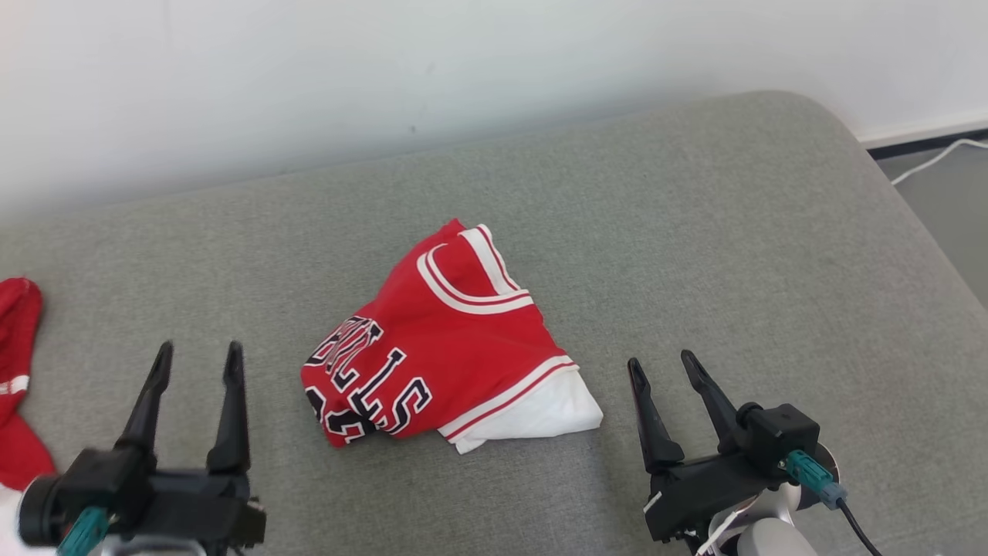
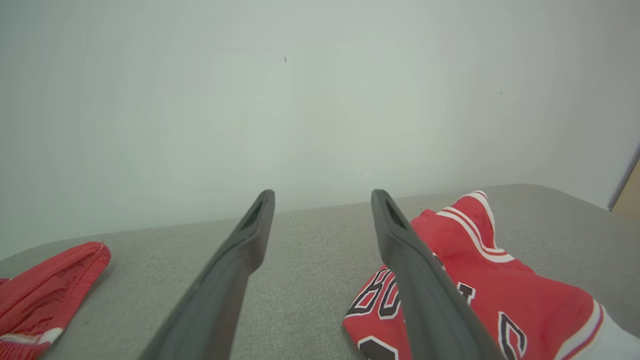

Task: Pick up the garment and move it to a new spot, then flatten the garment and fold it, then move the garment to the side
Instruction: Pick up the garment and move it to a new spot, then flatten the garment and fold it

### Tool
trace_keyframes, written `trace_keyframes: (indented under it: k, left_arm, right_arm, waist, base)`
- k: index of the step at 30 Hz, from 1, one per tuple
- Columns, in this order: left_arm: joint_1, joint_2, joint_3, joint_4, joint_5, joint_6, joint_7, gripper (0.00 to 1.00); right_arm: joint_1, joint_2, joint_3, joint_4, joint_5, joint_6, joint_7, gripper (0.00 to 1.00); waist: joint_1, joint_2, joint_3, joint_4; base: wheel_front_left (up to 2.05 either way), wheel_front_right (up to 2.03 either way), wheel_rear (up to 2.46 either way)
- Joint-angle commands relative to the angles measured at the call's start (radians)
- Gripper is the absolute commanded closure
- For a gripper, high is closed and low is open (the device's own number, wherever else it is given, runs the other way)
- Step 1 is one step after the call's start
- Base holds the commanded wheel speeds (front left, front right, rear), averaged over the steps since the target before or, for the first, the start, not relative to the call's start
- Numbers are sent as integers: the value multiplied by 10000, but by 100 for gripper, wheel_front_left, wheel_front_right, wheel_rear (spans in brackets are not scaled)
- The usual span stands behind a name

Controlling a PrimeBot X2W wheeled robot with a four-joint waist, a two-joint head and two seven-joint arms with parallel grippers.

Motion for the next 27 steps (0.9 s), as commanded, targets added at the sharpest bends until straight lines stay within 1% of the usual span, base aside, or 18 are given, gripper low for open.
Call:
trace_keyframes:
  k: [1, 6, 9, 16, 20, 24, 27]
  left_arm:
    - [398, 14, 205, -201, 127, 74, -28, 0]
    - [1351, -208, 802, -883, 208, 203, -28, 0]
    - [1969, -485, 1370, -1323, 218, 257, -29, 0]
    - [2114, -855, 1788, -1446, 349, 100, -29, 0]
    - [2098, -960, 1881, -1454, 430, 1, -29, 0]
    - [2025, -1115, 2047, -1516, 527, -89, -29, 0]
    - [1984, -1202, 2100, -1473, 610, -185, -29, 0]
  right_arm:
    - [135, 4, -11, 35, -68, 8, 74, 0]
    - [356, 4, -153, 134, -98, 8, 226, 0]
    - [543, -30, -400, 269, -116, 8, 428, 0]
    - [501, -77, -584, 551, -13, 8, 613, 0]
    - [375, -78, -541, 665, 52, 8, 635, 0]
    - [-19, -182, -362, 814, 180, 8, 598, 0]
    - [-507, -307, -101, 1163, 302, 8, 748, 0]
  waist:
    - [0, 0, -208, 223]
    - [0, 0, -408, 463]
    - [0, 0, -475, 730]
    - [0, 0, -472, 1041]
    - [0, 0, -441, 1110]
    - [0, 0, -363, 1134]
    - [0, 0, -330, 1153]
  base:
    - [0, 0, 0]
    - [0, 0, 0]
    - [0, 0, 0]
    - [0, 0, 0]
    - [0, 0, 0]
    - [0, 0, 0]
    - [0, 0, 0]
